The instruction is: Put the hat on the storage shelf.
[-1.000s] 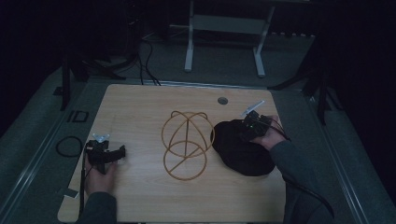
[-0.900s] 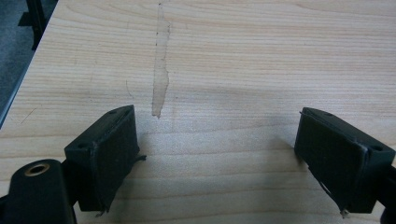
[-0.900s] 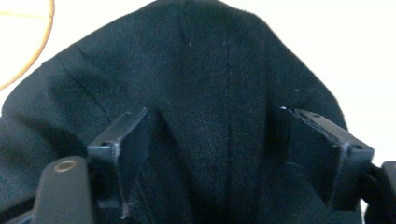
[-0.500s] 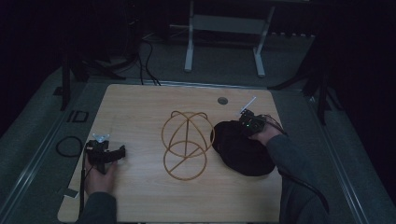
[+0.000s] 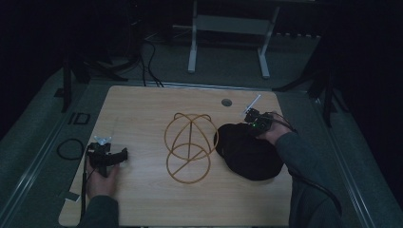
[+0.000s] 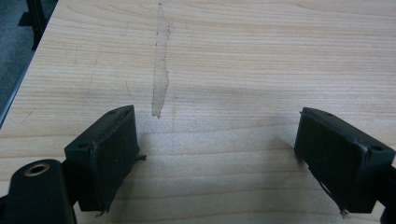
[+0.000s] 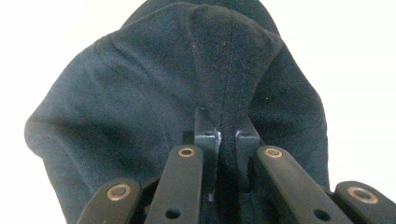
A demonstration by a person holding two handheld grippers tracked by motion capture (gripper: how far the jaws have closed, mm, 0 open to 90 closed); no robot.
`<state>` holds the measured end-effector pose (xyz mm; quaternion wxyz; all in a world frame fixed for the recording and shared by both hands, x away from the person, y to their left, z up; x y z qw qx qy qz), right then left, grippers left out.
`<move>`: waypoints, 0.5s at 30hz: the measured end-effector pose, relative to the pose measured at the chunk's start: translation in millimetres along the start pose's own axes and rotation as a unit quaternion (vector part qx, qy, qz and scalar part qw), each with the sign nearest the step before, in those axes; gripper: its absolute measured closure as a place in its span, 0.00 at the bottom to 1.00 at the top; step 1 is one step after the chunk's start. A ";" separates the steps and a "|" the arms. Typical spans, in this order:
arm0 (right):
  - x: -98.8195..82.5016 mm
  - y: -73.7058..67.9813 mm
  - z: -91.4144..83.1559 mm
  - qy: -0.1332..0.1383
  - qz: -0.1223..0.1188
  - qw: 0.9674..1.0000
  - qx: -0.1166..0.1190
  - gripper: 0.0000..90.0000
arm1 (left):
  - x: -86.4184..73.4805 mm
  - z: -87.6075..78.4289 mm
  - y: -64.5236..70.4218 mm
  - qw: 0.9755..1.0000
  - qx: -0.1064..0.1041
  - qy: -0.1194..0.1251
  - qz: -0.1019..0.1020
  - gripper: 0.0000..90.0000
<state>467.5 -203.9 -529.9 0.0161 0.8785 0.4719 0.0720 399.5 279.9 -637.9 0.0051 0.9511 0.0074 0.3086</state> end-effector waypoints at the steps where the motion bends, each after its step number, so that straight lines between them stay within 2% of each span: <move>1: 0.2 -0.2 -2.2 0.001 -0.003 1.000 0.000 0.95 | 0.0 0.0 0.0 1.000 0.000 0.000 0.000 0.15; 5: 0.8 -0.2 -14.0 0.008 -0.010 1.000 -0.004 0.95 | 0.0 0.0 0.0 1.000 0.000 0.000 0.000 0.15; 6: -0.3 -0.4 -18.8 0.008 -0.021 1.000 -0.005 0.95 | 0.0 0.0 0.0 1.000 0.000 0.000 0.000 0.15; 10: -1.4 -1.8 -23.8 0.005 -0.026 1.000 -0.007 0.95 | 0.1 0.1 0.1 1.000 0.000 0.000 0.000 0.15; 11: -2.6 -1.7 -30.8 0.007 -0.036 0.999 -0.013 0.95 | 0.1 0.1 0.1 1.000 0.000 0.001 -0.001 0.15; 15: -4.3 -0.1 -39.1 0.012 -0.038 0.999 -0.018 0.95 | 0.1 0.0 0.0 1.000 0.000 0.000 0.000 0.15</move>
Point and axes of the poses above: each handheld gripper's, and its own axes: z roughly forward along the jaws, x roughly out of its top, y roughly to its right, the point moved 10 cm from there along z, roughly forward along the jaws, and after that the axes turned 9 degrees about -y, right-handed, at the moved point
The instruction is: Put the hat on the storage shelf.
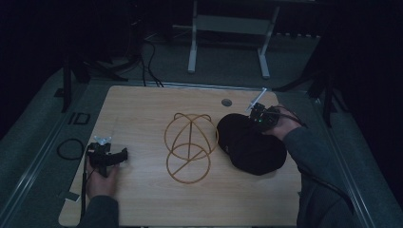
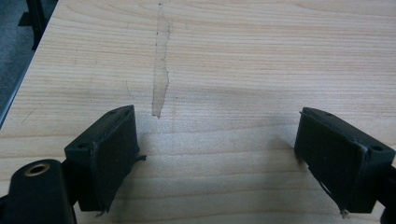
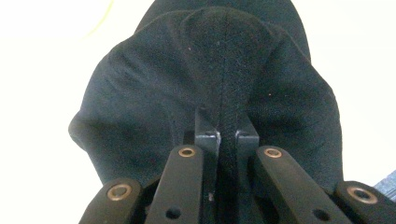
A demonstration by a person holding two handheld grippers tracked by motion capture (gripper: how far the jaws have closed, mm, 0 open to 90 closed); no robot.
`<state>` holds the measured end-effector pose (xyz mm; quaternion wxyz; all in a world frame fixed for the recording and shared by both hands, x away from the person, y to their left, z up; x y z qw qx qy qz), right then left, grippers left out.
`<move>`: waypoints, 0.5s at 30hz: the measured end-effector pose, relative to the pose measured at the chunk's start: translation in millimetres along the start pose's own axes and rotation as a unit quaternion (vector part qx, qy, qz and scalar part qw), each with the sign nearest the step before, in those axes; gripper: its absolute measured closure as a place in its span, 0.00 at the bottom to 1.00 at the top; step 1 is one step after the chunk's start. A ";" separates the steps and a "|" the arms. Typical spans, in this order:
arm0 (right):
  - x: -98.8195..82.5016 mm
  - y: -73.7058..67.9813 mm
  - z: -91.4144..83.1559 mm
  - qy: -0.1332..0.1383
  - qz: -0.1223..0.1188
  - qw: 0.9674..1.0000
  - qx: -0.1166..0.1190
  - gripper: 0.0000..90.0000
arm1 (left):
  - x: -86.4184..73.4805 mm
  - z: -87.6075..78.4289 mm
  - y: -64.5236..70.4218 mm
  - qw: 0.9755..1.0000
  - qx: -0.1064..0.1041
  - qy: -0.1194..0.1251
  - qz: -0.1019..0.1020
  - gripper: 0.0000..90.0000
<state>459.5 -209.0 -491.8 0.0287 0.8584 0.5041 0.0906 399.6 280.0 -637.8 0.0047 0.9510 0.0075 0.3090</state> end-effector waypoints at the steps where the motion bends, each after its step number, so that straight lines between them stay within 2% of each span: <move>1: -0.3 1.2 -2.4 0.004 -0.001 1.000 -0.003 0.95 | 0.0 0.0 0.2 1.000 -0.001 0.000 -0.001 0.15; 7: -4.3 3.7 -14.5 0.007 -0.001 1.000 -0.007 0.95 | 0.0 0.1 0.2 1.000 0.000 0.000 -0.001 0.15; 8: -5.0 5.2 -20.3 0.012 -0.007 1.000 -0.018 0.95 | 0.0 0.1 0.2 1.000 0.000 0.000 -0.001 0.15; 15: -4.6 2.8 -32.0 0.010 -0.024 0.999 -0.026 0.95 | 0.0 0.1 0.2 1.000 0.000 0.000 -0.001 0.15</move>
Point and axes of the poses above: each handheld gripper's, and its own axes: z roughly forward along the jaws, x roughly out of its top, y roughly to its right, the point moved 10 cm from there along z, roughly forward along the jaws, and after that the axes turned 9 degrees about -y, right-handed, at the moved point
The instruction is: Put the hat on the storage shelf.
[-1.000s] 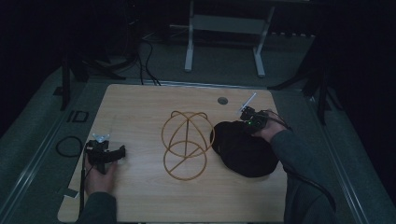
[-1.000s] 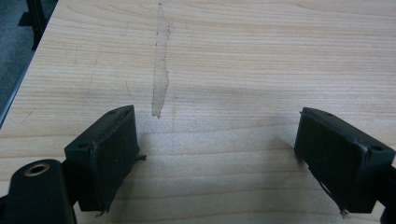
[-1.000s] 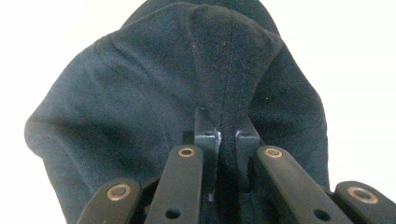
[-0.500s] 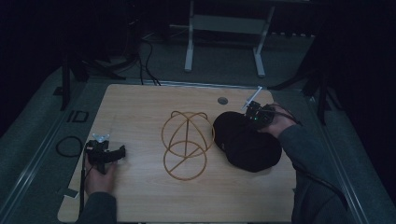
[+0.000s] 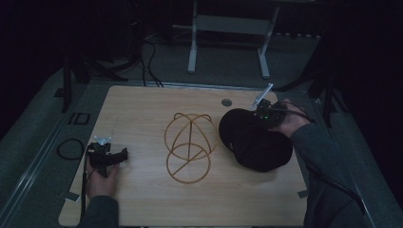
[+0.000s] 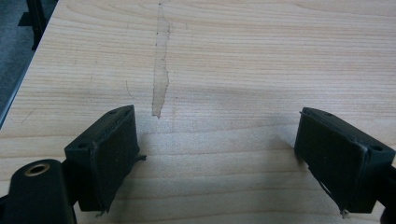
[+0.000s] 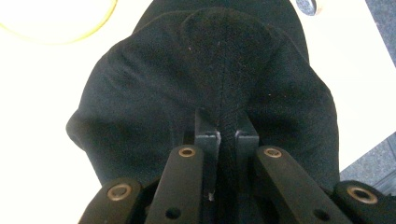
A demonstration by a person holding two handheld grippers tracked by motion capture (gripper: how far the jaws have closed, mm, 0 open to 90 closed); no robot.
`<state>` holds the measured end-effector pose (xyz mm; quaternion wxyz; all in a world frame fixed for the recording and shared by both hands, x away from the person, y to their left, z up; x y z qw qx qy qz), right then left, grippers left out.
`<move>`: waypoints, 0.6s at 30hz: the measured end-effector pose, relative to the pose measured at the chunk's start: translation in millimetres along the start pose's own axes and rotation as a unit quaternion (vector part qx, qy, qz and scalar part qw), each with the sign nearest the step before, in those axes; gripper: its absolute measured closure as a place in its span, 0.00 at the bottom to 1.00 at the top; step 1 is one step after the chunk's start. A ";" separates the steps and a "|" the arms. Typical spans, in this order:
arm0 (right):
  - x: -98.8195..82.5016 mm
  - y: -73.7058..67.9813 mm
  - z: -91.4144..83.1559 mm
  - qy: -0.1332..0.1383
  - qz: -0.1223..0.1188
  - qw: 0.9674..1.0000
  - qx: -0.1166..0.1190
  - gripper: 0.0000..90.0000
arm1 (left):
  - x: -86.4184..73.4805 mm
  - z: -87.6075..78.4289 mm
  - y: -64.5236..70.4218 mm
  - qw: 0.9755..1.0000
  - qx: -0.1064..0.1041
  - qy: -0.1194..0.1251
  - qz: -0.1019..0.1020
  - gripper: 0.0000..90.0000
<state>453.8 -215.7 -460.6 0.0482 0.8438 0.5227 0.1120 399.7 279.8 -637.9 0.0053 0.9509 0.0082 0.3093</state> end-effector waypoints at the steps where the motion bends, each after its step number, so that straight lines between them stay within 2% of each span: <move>1: 0.4 -0.8 -1.9 0.000 -0.002 1.000 0.002 0.95 | 0.0 0.0 0.0 1.000 0.000 0.000 0.000 0.15; 5: 3.2 -1.9 -9.6 0.003 -0.012 1.000 0.000 0.95 | 0.1 0.0 0.0 1.000 0.000 0.000 0.000 0.15; 10: 4.5 -2.2 -17.3 -0.007 -0.017 1.000 -0.009 0.95 | 0.0 0.0 0.0 1.000 0.000 0.000 0.000 0.15; 18: 3.9 0.2 -30.6 -0.002 -0.024 1.000 -0.017 0.95 | 0.0 -0.1 0.0 1.000 0.000 0.000 0.000 0.15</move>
Point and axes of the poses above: each handheld gripper's, and its own axes: z roughly forward along the jaws, x roughly out of its top, y roughly to its right, the point moved 10 cm from there along z, roughly forward along the jaws, and after that the axes turned 9 degrees about -y, right-handed, at the moved point
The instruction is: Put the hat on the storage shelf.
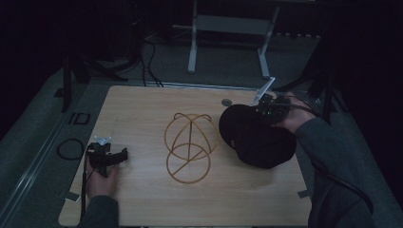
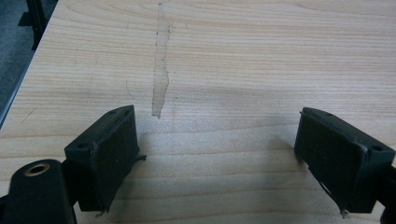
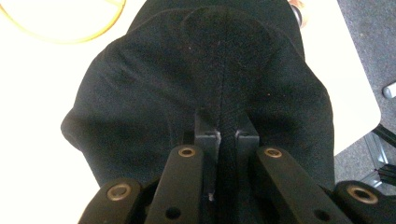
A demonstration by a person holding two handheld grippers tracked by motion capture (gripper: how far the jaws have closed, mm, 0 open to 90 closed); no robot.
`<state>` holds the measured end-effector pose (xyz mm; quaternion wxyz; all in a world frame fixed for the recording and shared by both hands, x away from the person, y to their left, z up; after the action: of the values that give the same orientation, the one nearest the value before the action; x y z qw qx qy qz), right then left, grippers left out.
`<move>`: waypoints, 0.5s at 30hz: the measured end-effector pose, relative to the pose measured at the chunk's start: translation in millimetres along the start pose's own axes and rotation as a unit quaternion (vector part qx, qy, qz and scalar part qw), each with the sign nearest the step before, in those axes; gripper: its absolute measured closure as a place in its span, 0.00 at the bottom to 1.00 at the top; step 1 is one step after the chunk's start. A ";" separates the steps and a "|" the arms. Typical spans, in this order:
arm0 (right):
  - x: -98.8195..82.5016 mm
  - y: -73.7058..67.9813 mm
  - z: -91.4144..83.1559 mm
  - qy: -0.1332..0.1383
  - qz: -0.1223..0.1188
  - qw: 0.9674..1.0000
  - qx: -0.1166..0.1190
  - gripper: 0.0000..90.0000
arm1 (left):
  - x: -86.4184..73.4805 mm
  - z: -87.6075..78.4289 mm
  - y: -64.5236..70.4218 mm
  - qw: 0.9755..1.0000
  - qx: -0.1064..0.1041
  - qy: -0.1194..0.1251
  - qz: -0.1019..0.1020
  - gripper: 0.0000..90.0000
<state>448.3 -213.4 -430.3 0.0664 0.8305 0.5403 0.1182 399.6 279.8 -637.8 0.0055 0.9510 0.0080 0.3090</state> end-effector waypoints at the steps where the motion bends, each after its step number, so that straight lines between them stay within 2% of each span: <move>1: -0.4 0.3 -1.6 0.000 0.001 1.000 -0.001 0.95 | 0.0 0.0 0.0 1.000 0.000 0.000 0.000 0.15; 15: -3.7 0.6 -15.8 -0.002 -0.007 1.000 -0.010 0.95 | 0.0 0.0 0.0 1.000 0.000 0.000 0.000 0.15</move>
<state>443.1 -217.4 -415.3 0.0771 0.8263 0.5446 0.1215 399.6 279.7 -637.8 0.0056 0.9510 0.0081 0.3091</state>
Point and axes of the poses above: each handheld gripper's, and its own axes: z roughly forward along the jaws, x roughly out of its top, y roughly to its right, the point moved 10 cm from there along z, roughly forward along the jaws, and after that the axes turned 9 degrees about -y, right-handed, at the moved point
